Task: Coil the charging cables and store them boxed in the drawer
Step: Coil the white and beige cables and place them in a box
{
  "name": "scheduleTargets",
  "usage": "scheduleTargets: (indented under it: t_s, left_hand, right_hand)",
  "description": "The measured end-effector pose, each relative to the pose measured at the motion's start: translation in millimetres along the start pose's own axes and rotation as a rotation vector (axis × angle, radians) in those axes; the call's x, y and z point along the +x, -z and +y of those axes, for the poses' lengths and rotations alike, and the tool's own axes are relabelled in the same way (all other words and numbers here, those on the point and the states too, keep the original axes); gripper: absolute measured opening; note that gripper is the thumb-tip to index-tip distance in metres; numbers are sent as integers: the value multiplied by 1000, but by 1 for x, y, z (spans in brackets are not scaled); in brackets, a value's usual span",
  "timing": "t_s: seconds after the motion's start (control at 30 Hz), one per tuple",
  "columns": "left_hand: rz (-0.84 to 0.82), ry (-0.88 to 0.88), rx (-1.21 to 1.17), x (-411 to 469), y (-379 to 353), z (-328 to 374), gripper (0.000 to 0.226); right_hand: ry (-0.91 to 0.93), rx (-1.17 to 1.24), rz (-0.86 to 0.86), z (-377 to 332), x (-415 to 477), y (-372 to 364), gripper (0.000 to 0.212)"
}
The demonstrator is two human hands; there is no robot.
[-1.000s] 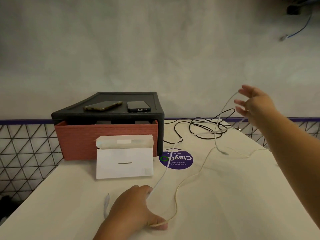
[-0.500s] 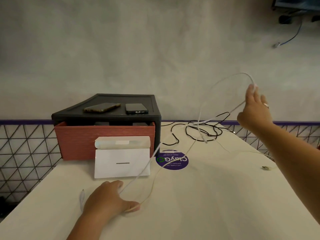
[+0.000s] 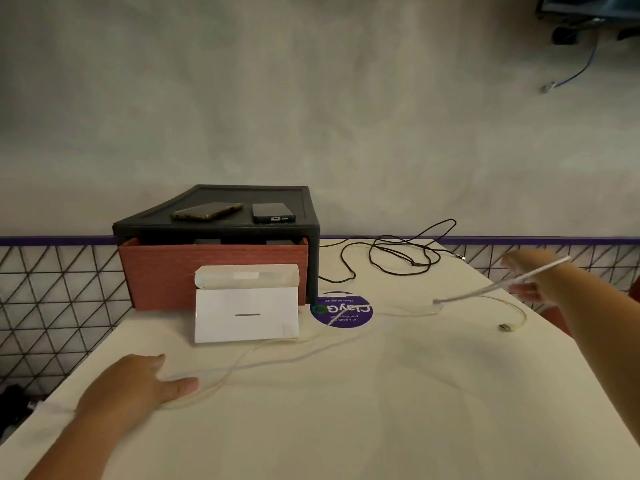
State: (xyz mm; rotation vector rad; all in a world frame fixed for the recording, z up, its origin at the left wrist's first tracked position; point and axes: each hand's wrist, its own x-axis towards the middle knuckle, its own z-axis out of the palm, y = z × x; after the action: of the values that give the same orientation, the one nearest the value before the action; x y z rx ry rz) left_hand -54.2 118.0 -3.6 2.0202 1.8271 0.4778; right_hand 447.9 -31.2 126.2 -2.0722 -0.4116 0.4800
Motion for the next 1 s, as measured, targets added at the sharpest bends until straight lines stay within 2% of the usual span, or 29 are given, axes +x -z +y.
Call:
scheduleTargets:
  t_s: [0.17,0.27,0.37,0.43,0.53,0.63,0.73,0.8,0.87,0.93,1.0]
  left_hand:
    - [63,58,65,-1,-1,0,85]
    - [228,56,-78,-10,-2,3,53]
    - [393,-7,-164,-23,8,8,24]
    - [467,-69,-165,-33,14,17,18]
    - [496,-154,-219,-48,22,39,18]
    - [491,-188,-339,-63,31,64,17]
    - [392,-179,-511,-71,41,86,16]
    - [251,-149,-725,-76,46,102,17]
    - [102,-159,-922,-85,50,122,16]
    - [-18,-231,-1058,-98,55,142,18]
    - [-122,-355,-1133,-110,63,161,22]
  right_hand:
    - [-22,-440,-255,34,0,14,25]
    - [-9,-717,-520,48,-5,9,17]
    - [-1,-800,-697,54,-14,1,25]
    - [58,-870,-654,51,-19,-1,25]
    - [165,-1015,-456,40,-25,-8,19]
    - [456,-1122,-338,25,-42,-20,30]
    - [695,-962,-391,10,-81,-39,31]
    - [847,-821,-449,3,-110,-56,34]
    - [946,-578,-538,-4,-143,-76,44]
    - [992,-319,-630,-11,-176,-94,53]
    - [1067,-160,-657,-19,-201,-110,56]
